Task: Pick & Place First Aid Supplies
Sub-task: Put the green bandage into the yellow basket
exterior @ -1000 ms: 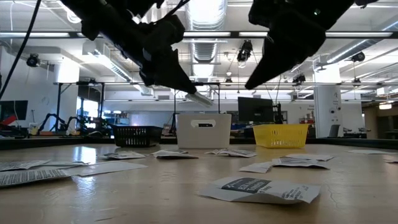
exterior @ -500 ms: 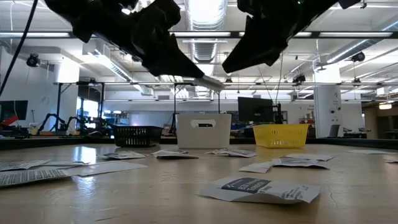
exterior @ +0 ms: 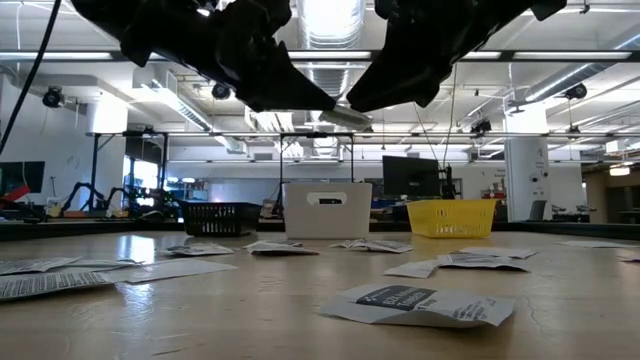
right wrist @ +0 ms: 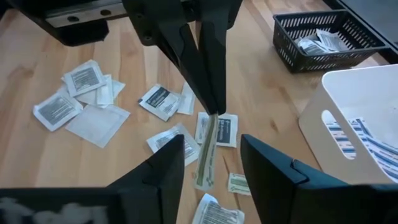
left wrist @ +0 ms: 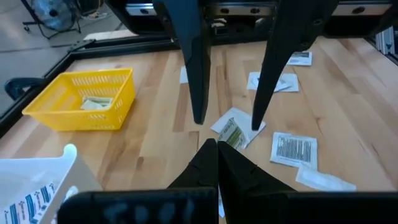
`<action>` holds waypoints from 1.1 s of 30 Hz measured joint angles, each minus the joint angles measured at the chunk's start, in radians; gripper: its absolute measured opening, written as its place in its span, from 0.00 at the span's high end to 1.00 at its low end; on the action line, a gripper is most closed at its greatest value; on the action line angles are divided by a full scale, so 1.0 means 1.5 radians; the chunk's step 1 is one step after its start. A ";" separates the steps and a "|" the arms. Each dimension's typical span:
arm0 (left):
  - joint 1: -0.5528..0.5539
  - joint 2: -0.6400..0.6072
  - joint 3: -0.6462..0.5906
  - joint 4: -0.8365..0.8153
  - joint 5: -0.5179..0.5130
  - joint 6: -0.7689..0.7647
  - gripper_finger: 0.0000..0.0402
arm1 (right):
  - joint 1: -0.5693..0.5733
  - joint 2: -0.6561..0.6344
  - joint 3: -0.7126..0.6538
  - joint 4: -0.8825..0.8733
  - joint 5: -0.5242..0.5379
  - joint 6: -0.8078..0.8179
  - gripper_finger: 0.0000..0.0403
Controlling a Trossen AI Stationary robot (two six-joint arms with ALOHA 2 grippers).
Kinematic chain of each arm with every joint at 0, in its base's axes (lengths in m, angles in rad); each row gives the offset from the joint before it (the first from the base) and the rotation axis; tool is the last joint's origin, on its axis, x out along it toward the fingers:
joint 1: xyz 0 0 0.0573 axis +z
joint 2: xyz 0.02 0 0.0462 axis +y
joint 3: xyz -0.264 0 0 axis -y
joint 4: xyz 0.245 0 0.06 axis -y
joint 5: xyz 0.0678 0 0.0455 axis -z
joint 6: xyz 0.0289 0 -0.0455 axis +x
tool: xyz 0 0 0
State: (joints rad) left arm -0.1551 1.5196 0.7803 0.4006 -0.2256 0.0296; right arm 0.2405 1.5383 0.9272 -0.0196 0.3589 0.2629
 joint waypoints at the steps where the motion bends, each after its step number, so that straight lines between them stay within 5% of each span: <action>1: 0.000 0.000 0.000 0.002 0.000 0.000 1.00 | 0.000 0.000 0.000 0.000 0.000 -0.002 0.61; 22: 0.000 0.000 0.000 0.045 0.000 0.026 1.00 | -0.006 0.000 0.000 -0.003 -0.047 -0.025 0.64; 33: 0.000 0.000 0.000 0.046 0.000 0.046 1.00 | -0.006 -0.010 0.000 -0.008 -0.049 -0.023 0.93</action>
State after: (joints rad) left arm -0.1551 1.5200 0.7803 0.4693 -0.2253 0.0990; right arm 0.2317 1.5227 0.9276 -0.0322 0.2859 0.2279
